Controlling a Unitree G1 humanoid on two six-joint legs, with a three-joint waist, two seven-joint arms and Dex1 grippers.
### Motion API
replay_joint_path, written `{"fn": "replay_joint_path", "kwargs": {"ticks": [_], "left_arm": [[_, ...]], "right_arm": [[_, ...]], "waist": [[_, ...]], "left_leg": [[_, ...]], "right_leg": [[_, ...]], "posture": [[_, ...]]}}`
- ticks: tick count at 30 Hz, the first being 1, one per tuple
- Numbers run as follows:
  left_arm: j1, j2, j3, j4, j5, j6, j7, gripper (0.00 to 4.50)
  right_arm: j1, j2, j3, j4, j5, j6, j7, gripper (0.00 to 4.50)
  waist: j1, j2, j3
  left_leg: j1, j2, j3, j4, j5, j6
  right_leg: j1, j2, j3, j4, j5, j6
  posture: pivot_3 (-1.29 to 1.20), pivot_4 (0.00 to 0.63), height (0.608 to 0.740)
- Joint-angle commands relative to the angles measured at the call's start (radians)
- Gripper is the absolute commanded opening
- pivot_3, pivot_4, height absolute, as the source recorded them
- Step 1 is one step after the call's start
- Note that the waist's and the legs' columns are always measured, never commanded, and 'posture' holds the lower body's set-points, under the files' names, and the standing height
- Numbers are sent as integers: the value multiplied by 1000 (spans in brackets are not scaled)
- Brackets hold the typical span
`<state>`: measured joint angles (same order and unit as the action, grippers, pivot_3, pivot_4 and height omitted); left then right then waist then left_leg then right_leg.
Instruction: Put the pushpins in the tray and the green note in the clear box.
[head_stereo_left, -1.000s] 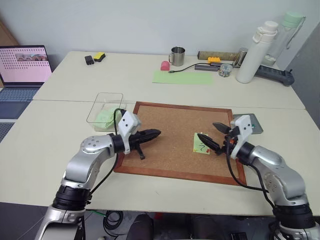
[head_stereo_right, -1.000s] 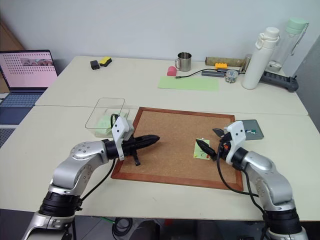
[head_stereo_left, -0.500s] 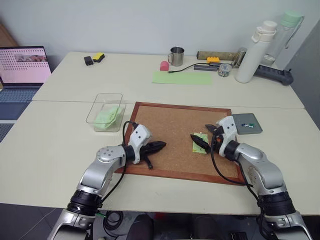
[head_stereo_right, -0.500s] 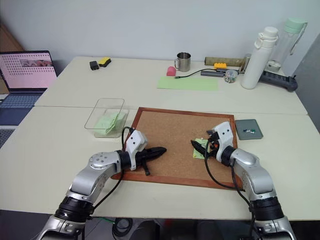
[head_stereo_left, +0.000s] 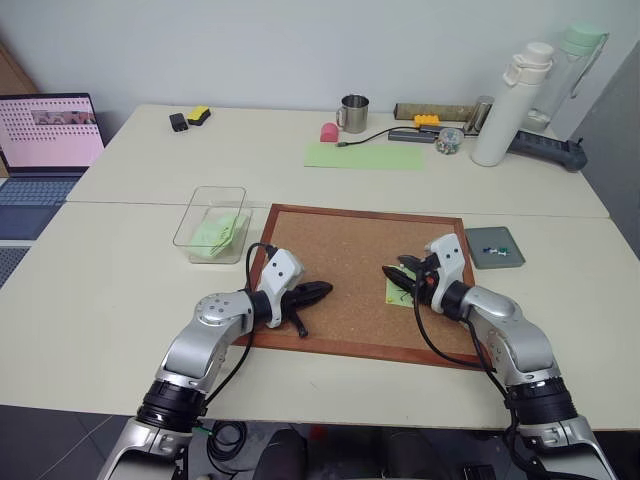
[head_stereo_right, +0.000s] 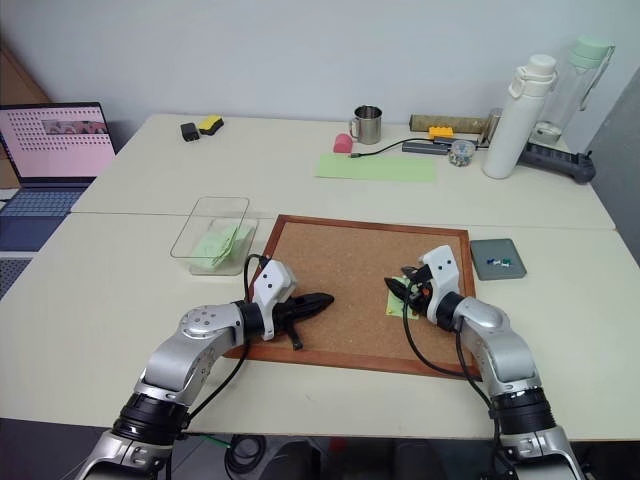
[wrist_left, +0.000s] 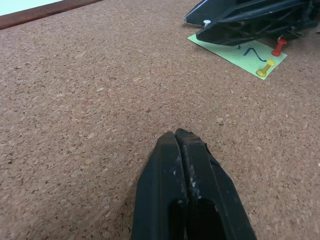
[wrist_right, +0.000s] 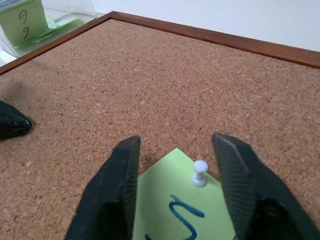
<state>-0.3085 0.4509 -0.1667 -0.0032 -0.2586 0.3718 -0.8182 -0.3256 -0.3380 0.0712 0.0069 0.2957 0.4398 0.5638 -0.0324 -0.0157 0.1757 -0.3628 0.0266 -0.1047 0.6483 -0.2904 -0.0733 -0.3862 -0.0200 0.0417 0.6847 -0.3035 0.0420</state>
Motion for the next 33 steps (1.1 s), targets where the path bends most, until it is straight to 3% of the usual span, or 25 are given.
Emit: {"fn": "replay_joint_path", "kwargs": {"ticks": [1, 9, 19, 33], "left_arm": [[6, -1, -12, -4, 25, 16, 16, 0], [3, 4, 2, -10, 18, 26, 16, 0], [-9, 14, 11, -2, 20, 25, 12, 0], [-4, 13, 12, -14, 20, 29, 8, 0]], "right_arm": [[-15, 5, -17, 1, -9, -38, 0, 1381], [-17, 9, -28, -10, -9, -49, 0, 4], [-5, 27, -52, -155, 97, -26, 67, 4], [14, -35, -73, -180, 24, -60, 20, 4]], "waist": [[0, 0, 0], [0, 0, 0], [-3, 0, 0], [-2, 0, 0]], "left_leg": [[0, 0, 0, 0, 0, 0], [0, 0, 0, 0, 0, 0], [0, 0, 0, 0, 0, 0], [0, 0, 0, -1, 0, 0]], "right_leg": [[0, 0, 0, 0, 0, 0], [0, 0, 0, 0, 0, 0], [0, 0, 0, 0, 0, 0], [-1, 0, 0, 0, 0, 0]], "posture": [[0, 150, 740], [0, 150, 740], [0, 150, 740], [0, 150, 740]]}}
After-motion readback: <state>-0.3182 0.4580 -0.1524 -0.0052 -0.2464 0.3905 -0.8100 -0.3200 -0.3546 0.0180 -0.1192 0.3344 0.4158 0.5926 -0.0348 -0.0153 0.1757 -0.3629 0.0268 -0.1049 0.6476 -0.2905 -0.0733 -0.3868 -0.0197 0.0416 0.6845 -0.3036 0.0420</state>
